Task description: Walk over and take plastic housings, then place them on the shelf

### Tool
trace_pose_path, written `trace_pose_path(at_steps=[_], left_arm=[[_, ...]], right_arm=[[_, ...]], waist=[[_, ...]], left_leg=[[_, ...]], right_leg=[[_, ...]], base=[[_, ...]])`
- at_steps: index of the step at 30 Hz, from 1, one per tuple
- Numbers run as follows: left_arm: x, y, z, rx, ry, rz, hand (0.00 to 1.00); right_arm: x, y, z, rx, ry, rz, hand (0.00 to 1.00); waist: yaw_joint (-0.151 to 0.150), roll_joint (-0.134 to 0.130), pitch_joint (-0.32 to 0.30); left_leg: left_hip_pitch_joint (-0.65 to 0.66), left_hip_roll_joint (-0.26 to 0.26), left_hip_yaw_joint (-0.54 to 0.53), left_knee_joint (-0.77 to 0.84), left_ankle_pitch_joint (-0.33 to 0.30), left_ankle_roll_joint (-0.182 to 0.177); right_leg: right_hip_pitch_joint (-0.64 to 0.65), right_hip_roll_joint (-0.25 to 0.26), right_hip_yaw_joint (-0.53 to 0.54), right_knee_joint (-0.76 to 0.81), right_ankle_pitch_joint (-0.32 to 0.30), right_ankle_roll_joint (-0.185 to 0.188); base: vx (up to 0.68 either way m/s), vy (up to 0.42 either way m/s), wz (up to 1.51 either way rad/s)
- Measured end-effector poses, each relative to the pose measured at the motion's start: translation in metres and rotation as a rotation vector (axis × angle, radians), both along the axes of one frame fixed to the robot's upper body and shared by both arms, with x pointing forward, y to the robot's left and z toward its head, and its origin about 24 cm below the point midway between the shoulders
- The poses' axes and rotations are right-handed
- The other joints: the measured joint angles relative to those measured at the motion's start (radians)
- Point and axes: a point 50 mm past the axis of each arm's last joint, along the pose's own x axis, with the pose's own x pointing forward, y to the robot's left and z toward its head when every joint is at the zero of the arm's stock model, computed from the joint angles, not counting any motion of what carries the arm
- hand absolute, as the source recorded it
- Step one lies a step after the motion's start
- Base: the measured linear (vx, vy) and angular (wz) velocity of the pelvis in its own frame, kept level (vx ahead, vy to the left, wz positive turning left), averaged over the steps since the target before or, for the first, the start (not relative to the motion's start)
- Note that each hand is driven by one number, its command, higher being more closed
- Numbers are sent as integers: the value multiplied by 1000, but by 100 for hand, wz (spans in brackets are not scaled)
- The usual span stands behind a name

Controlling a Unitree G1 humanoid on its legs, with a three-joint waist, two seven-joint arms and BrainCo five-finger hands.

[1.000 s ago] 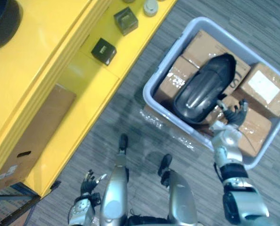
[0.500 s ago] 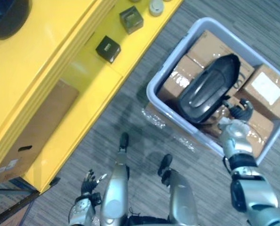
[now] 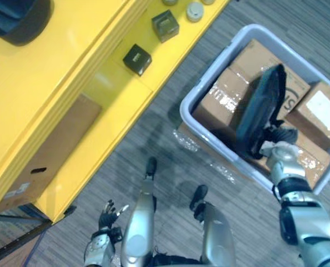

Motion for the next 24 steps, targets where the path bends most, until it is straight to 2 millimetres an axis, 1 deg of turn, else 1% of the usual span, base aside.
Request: trace_pose_path(at_steps=[2, 5, 6, 7, 8, 9, 11, 12, 14, 15, 16, 17, 18, 20, 22, 24], left_arm=[[3, -1, 4, 11, -38, 4, 0], [18, -8, 18, 27, -143, -12, 0], [29, -14, 31, 23, -223, -35, 0], [42, -23, 47, 13, -318, -69, 0], [51, -29, 62, 1, -395, -92, 0], [57, -33, 72, -9, -445, -105, 0], [72, -44, 115, -58, -649, -144, 0], [75, -46, 126, -78, -697, -146, 0], [80, -52, 165, -111, -860, -186, 0], [81, -54, 174, -117, -899, -199, 0], [81, -58, 191, -129, -965, -224, 0], [82, -62, 203, -139, -1013, -260, 0], [83, -63, 208, -142, -1027, -276, 0], [88, -69, 222, -146, -1075, -305, 0], [94, -73, 231, -149, -1091, -329, 0], [101, -78, 241, -152, -1103, -376, 0]], right_arm=[[0, 1, -1, -18, 7, -1, 100], [0, 1, 2, -70, 4, -30, 100], [0, 1, 3, -88, 4, -43, 100], [-1, -1, 5, -103, -1, -59, 100], [-2, -2, 8, -117, -9, -73, 100], [-3, -4, 10, -122, -18, -80, 100], [-8, -13, 20, -159, -52, -123, 100], [-9, -15, 23, -168, -59, -133, 100], [-13, -19, 31, -232, -78, -157, 100], [-14, -20, 34, -240, -91, -163, 100], [-15, -20, 40, -274, -107, -172, 100], [-15, -19, 48, -307, -121, -174, 100], [-15, -19, 51, -326, -128, -178, 100], [-16, -19, 64, -377, -164, -190, 100], [-15, -19, 72, -393, -185, -193, 100], [-15, -18, 77, -398, -203, -188, 100]], waist=[[0, 0, 0], [1, 6, -3], [1, 7, -3], [0, 9, -2], [0, 12, -2], [-1, 15, -2], [-2, 33, -2], [-4, 37, -3], [-7, 49, -8], [-7, 49, -8], [-11, 49, -8], [-16, 49, -8], [-18, 49, -8], [-27, 49, -8], [-27, 49, -8], [-38, 49, -8]], left_leg=[[0, -1, 0, 0, 0, 0], [0, -3, 2, 1, 0, -1], [1, -4, 5, 1, 0, -1], [1, -6, 6, 2, 0, 0], [1, -7, 7, 3, 1, 1], [1, -8, 8, 4, 1, 1], [2, -12, 10, 10, -1, 5], [2, -13, 11, 10, -1, 5], [5, -14, 13, 11, -1, 5], [6, -14, 14, 11, -1, 5], [8, -13, 14, 11, -1, 5], [12, -12, 15, 10, -1, 5], [15, -12, 15, 10, -2, 6], [18, -10, 19, 10, -4, 8], [18, -4, 35, 6, -5, 9], [18, 0, 42, -1, -5, 10]], right_leg=[[-1, -1, 0, 2, 0, -1], [-1, -5, 1, 3, -1, -2], [-2, -6, 3, 3, 0, -2], [-2, -8, 5, 4, 1, -1], [-2, -9, 6, 5, 1, 0], [-2, -10, 6, 5, 2, 2], [-1, -14, 9, 7, 5, 7], [-1, -15, 10, 6, 5, 7], [0, -16, 12, 7, 8, 9], [1, -16, 12, 6, 8, 9], [3, -14, 12, 4, 8, 9], [9, -13, 12, -1, 8, 9], [14, -12, 12, -4, 8, 9], [18, -4, 15, -14, 13, 10], [15, 4, 28, -29, 26, 9], [16, 12, 33, -47, 43, 11]], base=[[0, 0, 0], [0, 0, 0], [0, 0, 0], [0, 0, 0], [0, 0, 0], [0, 0, 0], [0, 0, 0], [0, 0, 0], [0, 0, 0], [0, 0, 0], [0, 0, 0], [0, 0, 0], [0, 0, 0], [13, -40, -7], [17, -34, -20], [32, -26, -16]])
